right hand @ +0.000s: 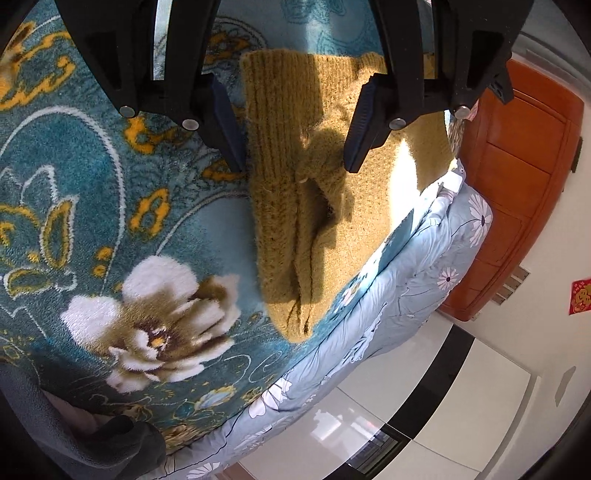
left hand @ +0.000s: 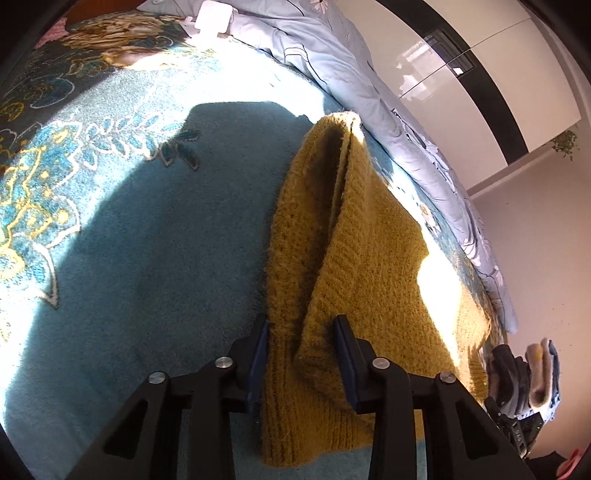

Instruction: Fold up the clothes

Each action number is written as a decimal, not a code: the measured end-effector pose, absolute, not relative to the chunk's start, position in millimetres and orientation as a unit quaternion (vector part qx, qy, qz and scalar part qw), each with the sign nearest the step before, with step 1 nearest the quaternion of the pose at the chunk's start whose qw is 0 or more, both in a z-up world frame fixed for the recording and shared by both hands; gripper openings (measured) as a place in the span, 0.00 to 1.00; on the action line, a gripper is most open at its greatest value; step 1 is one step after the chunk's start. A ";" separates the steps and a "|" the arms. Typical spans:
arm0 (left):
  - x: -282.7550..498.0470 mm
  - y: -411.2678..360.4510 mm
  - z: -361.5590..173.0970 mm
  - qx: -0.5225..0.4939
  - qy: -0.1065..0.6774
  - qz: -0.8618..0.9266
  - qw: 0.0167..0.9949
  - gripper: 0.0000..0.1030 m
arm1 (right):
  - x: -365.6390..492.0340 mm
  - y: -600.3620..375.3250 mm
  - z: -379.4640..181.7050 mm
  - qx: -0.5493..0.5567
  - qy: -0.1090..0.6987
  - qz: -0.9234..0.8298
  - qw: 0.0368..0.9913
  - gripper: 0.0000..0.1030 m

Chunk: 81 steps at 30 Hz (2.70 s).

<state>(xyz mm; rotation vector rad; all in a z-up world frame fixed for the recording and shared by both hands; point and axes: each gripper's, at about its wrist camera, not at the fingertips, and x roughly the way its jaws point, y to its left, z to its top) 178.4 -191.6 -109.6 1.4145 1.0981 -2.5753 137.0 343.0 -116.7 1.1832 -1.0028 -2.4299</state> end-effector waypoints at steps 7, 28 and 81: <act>166.4 -157.3 -69.2 0.414 0.295 -0.861 -0.003 0.15 | 142.0 360.4 -120.1 0.397 -0.366 -0.832 0.128 0.55; 95.8 137.4 -15.8 0.427 0.132 -0.835 -0.322 0.00 | 167.2 407.7 -119.1 0.375 -0.390 -0.834 0.106 0.55; 93.7 -13.2 -52.7 0.440 0.183 -0.858 -0.192 0.43 | 113.9 315.7 -48.4 0.352 -0.304 -0.858 0.216 0.21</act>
